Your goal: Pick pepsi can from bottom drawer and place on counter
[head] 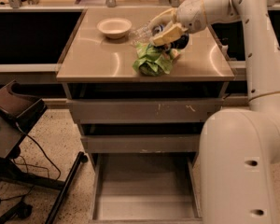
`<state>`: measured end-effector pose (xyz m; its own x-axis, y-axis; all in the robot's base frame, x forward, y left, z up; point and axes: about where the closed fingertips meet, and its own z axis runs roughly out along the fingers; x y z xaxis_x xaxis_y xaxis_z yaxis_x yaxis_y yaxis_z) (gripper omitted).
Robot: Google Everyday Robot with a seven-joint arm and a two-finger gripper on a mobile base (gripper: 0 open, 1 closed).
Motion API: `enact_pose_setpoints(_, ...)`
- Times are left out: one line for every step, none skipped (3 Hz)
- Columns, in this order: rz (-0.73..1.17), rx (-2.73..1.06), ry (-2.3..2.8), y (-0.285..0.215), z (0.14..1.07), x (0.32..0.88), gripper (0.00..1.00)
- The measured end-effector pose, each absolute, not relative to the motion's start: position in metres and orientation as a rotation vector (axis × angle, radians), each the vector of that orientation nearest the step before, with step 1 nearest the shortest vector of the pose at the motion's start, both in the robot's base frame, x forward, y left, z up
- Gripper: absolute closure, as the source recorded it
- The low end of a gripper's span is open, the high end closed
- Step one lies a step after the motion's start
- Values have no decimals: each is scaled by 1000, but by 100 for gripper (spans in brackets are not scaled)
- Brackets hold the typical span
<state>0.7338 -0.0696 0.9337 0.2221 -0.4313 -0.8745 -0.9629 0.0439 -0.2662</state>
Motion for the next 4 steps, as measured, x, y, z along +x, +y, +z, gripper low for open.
enact_pose_setpoints(524,-1463,1383,-102,967,756,100)
enact_pose_setpoints(334,-1393,1417,-132,998,775,100)
enact_pose_setpoints(284,-1404,1493,-143,993,777,100)
enact_pose_setpoints(386,-1478,1592,-139,948,765,100)
